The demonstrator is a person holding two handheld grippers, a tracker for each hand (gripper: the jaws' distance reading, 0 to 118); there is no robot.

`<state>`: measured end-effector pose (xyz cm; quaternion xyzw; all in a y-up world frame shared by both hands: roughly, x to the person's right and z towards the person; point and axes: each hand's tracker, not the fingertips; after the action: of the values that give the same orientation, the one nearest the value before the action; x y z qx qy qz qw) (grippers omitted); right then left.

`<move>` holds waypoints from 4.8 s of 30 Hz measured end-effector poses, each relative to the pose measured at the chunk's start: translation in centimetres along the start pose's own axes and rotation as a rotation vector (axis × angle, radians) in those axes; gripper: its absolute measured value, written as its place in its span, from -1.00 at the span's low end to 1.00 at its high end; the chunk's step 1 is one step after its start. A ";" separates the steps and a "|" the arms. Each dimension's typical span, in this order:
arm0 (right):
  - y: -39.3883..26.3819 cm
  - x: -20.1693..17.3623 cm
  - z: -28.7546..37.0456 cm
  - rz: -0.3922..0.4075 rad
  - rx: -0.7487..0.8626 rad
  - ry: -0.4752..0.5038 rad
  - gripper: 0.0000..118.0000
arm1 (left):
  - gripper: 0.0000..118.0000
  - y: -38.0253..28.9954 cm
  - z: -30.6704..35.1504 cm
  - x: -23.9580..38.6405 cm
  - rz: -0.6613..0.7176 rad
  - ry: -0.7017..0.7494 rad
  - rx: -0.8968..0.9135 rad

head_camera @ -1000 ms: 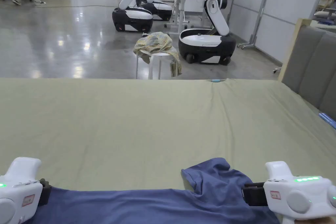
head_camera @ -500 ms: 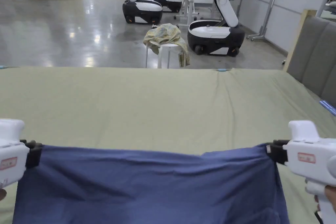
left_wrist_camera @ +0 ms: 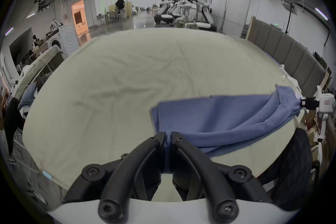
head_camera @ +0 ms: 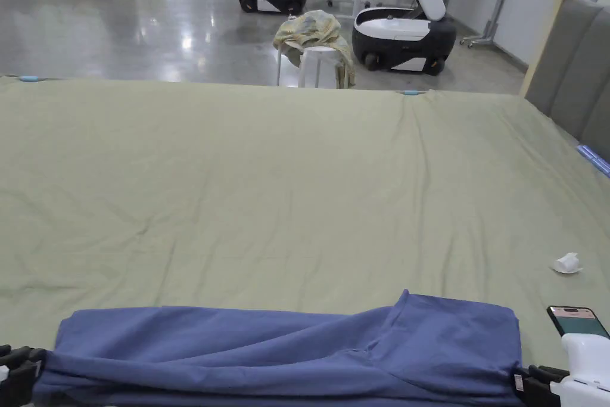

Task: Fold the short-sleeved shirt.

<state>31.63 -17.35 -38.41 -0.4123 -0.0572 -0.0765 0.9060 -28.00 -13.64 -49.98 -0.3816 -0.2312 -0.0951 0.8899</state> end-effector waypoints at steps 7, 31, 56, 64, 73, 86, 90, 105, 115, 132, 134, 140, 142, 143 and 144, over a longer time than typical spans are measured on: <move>3.9 -3.9 7.4 -0.011 0.382 0.048 0.53 | 0.43 3.9 3.5 4.6 -0.081 0.066 0.350; 2.9 -17.3 6.2 0.211 0.524 0.085 -0.92 | 0.57 1.4 6.6 -7.1 0.266 -0.138 0.125; 3.4 -21.9 2.3 0.156 0.383 0.085 -0.91 | -0.89 -3.5 -14.1 -12.8 0.769 -0.749 -0.299; 3.0 -21.4 3.8 0.163 0.424 0.116 -0.91 | -0.89 0.6 -4.0 -13.5 0.616 -0.341 -0.096; 2.1 -19.3 5.5 0.138 0.483 0.167 -0.91 | -0.89 7.4 0.8 -2.9 0.443 -0.248 0.043; 0.7 -14.2 7.1 0.037 0.492 0.220 -0.91 | -0.06 9.4 -13.2 14.8 0.065 -0.113 -0.121; 0.5 -13.4 7.3 0.039 0.493 0.213 -0.91 | 0.26 10.3 -9.7 12.7 0.218 -0.217 -0.056; 0.4 -14.4 5.7 0.030 0.443 0.218 -0.91 | -0.91 7.3 -10.7 8.4 0.384 -0.467 -0.041; 1.0 -14.2 6.3 0.054 0.447 0.180 -0.91 | -0.91 7.0 -12.9 13.7 0.336 -0.513 -0.144; 0.6 -19.6 4.5 0.100 0.389 0.280 -0.91 | 0.58 -1.6 -5.2 -10.0 0.812 -0.725 -0.238; 0.7 -20.3 4.4 0.114 0.386 0.284 -0.91 | 0.58 -3.4 -7.1 -10.2 0.888 -0.842 -0.295; 1.3 -21.4 3.9 0.145 0.372 0.272 -0.91 | 0.57 -3.4 -13.9 -5.6 0.852 -1.096 -0.283; 1.5 -21.3 3.8 0.141 0.368 0.260 -0.91 | 0.56 -2.5 -16.1 -4.5 0.926 -1.135 -0.301; 1.6 -21.2 3.8 0.137 0.367 0.254 -0.91 | 0.52 -2.0 -16.6 -4.0 0.916 -1.133 -0.304; 1.6 -21.1 3.8 0.134 0.366 0.248 -0.91 | 0.28 -1.4 -16.7 -3.5 0.893 -1.114 -0.306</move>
<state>11.06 -11.47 -40.65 -0.2315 0.0690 -0.0545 0.9688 -25.82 -26.70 -60.87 -0.5512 -0.4562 0.4542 0.5308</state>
